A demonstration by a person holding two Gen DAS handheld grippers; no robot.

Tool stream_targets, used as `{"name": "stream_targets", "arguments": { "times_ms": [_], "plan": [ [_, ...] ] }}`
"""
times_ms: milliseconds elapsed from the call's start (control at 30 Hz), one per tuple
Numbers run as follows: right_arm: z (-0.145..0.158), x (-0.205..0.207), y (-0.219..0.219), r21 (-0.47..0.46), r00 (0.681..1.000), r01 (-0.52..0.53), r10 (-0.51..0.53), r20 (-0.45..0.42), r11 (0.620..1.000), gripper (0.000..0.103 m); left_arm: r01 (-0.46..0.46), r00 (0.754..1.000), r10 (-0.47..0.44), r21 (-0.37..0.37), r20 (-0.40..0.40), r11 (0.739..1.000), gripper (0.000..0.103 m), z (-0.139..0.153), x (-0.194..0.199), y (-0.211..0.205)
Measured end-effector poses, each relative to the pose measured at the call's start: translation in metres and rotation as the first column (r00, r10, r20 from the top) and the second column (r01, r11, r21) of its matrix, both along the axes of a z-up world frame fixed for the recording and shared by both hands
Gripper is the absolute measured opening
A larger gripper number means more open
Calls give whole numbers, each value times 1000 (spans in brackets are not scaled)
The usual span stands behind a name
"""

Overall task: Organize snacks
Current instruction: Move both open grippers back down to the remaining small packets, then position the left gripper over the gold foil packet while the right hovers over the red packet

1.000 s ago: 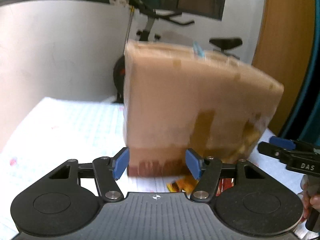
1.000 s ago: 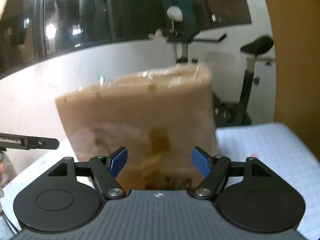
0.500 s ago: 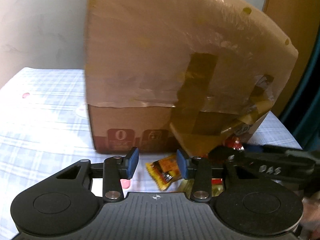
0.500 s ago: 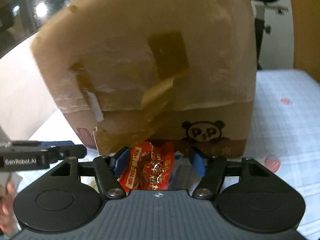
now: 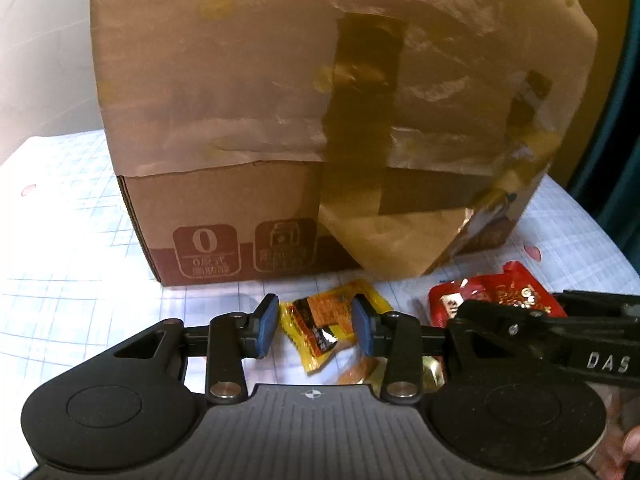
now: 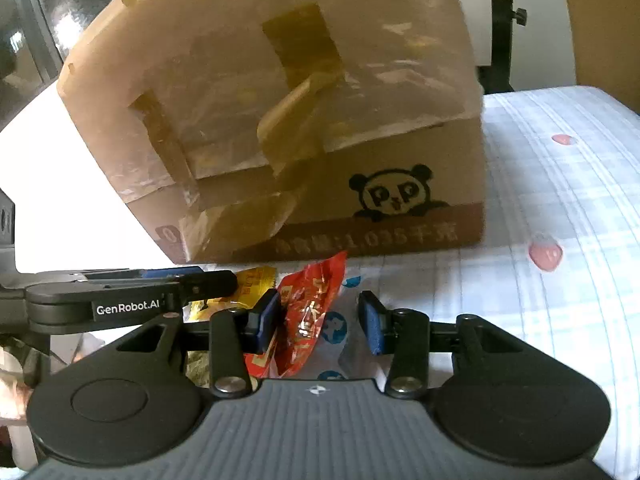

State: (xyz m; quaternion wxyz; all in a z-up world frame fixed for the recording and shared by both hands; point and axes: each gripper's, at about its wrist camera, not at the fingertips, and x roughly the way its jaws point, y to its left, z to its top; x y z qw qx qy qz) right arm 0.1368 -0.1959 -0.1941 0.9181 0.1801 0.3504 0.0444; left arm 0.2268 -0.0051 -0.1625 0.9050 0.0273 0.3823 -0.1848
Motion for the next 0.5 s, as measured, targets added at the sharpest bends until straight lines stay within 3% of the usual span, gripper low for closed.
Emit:
{"name": "stream_targets", "arguments": {
  "times_ms": [167, 200, 300, 500],
  "plan": [
    [1, -10, -6, 43, 1000, 23, -23, 8, 999, 47, 6, 1000, -6, 0, -5, 1000, 43, -4, -11, 6],
    [1, -14, -8, 61, 1000, 25, -26, 15, 998, 49, 3, 1000, -3, 11, -23, 1000, 41, -7, -13, 6],
    [2, -23, -12, 64, 998, 52, -53, 26, 997, 50, 24, 999, -28, 97, 38, 995, 40, -10, -26, -1],
    [8, -36, -26, 23, 993, 114, -115, 38, 993, 51, -8, 999, 6, 61, 34, 998, 40, -13, -31, 7]
  ]
}}
